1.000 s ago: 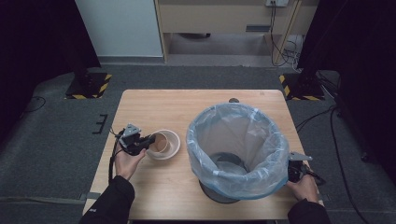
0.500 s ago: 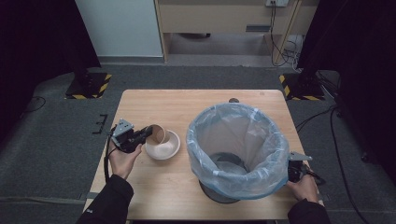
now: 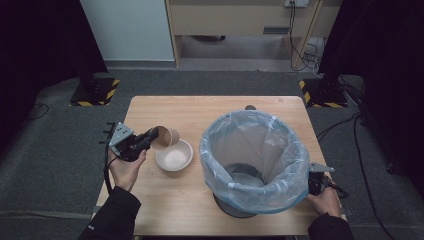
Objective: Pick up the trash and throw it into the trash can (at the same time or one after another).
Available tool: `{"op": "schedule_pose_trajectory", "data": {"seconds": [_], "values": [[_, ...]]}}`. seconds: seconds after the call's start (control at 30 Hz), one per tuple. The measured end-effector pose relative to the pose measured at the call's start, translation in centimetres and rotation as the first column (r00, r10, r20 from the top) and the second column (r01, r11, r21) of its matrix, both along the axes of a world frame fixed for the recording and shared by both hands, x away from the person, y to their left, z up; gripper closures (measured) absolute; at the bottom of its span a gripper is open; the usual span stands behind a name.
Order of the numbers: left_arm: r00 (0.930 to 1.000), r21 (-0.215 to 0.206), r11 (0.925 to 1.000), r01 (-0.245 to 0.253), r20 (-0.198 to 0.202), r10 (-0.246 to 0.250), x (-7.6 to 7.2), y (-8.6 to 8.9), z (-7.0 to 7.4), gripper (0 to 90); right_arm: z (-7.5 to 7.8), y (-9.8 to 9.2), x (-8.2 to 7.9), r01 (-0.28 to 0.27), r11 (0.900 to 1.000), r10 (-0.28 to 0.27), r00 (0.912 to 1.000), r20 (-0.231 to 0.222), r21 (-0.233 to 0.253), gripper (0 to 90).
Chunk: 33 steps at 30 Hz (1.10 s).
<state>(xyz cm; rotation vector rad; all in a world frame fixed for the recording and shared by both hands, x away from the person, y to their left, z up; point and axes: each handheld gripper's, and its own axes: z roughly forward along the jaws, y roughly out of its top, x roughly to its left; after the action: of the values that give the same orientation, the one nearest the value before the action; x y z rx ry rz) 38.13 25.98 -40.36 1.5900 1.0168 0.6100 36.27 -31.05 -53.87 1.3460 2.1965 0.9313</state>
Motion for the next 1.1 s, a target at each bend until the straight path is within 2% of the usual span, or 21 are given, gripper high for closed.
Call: {"op": "schedule_pose_trajectory", "data": {"seconds": [0.2, 0.4, 0.53, 0.73, 1.1], "values": [[0.9985, -0.041, 0.9991, -0.006, 0.054, 0.008, -0.7, 0.6, 1.7, 83.4, 0.0, 0.0, 0.0, 0.0, 1.0, 0.0, 1.0, 0.0, 0.0, 4.0], [0.994, -0.072, 0.9974, 0.004, 0.109, 0.004, -1.5, 1.0, 3.3, 83.4, 0.0, 0.0, 0.0, 0.0, 1.0, 0.0, 1.0, 0.0, 0.0, 4.0], [0.9891, -0.087, 0.9961, 0.011, 0.147, 0.002, -2.1, 1.0, 4.3, 83.5, 0.0, 0.0, 0.0, 0.0, 1.0, 0.0, 1.0, 0.0, 0.0, 4.0], [0.983, -0.118, 0.9924, 0.036, 0.183, -0.014, -2.8, 0.8, 5.5, 83.4, 0.0, 0.0, 0.0, 0.0, 1.0, 0.0, 1.0, 0.0, 0.0, 4.0], [0.9678, -0.145, 0.9855, 0.088, 0.247, -0.05, -4.2, 0.3, 7.4, 83.4, 0.0, 0.0, 0.0, 0.0, 1.0, 0.0, 1.0, 0.0, 0.0, 4.0]]}}
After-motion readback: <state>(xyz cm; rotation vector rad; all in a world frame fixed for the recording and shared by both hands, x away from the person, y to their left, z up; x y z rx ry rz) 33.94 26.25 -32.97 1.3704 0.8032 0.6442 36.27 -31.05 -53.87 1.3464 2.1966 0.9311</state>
